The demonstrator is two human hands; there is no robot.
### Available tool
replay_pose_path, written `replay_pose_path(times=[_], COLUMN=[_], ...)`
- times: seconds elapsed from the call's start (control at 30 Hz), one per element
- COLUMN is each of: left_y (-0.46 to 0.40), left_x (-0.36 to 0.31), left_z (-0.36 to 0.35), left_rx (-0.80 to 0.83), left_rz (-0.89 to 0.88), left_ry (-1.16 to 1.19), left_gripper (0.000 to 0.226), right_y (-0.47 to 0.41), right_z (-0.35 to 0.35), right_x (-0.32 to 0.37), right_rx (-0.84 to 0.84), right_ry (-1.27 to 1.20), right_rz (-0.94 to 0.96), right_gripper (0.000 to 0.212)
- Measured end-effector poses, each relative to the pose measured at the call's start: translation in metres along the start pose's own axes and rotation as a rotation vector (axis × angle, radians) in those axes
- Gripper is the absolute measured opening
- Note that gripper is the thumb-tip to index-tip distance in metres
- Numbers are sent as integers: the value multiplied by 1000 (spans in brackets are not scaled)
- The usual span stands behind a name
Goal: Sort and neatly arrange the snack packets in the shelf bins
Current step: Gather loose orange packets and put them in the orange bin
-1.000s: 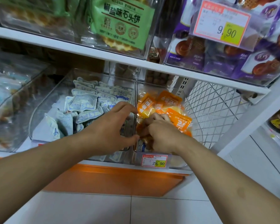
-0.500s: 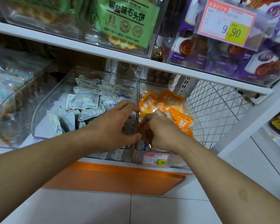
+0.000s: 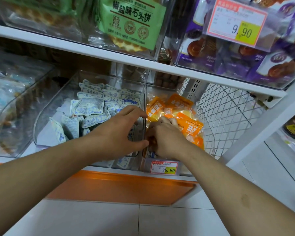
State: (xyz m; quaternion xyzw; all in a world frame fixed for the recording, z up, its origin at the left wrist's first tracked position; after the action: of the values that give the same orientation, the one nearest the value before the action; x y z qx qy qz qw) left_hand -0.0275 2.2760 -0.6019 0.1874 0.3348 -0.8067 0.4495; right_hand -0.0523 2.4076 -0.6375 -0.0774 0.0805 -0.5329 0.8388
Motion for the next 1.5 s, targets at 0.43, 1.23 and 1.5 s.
replay_pose_path(times=[0.43, 1.23, 1.5], left_y=[-2, 1, 1], left_x=[4, -8, -7], left_z=[-1, 81, 45], left_rx=[17, -318, -107], left_rz=[28, 234, 70], left_ry=[16, -91, -180], left_gripper=[73, 16, 69], right_y=[0, 57, 58], right_z=[45, 104, 60], right_x=[-38, -45, -52], right_rx=[-254, -534, -101], right_ry=[-537, -964, -442], right_rz=[-233, -669, -527], right_gripper=[31, 36, 79])
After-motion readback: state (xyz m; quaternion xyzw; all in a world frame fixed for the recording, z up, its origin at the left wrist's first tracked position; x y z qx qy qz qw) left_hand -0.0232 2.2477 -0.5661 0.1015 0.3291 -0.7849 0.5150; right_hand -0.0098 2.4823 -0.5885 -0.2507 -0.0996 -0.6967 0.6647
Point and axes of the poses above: each hand's wrist, its own y-axis away from the middle knuckle, its own z-axis out of the back of the hand, x = y × z, the point moved 8 cm from there along -y, towards the middle knuckle, and after that the axes turned 12 degrees about -x, right-handed, at the moved point
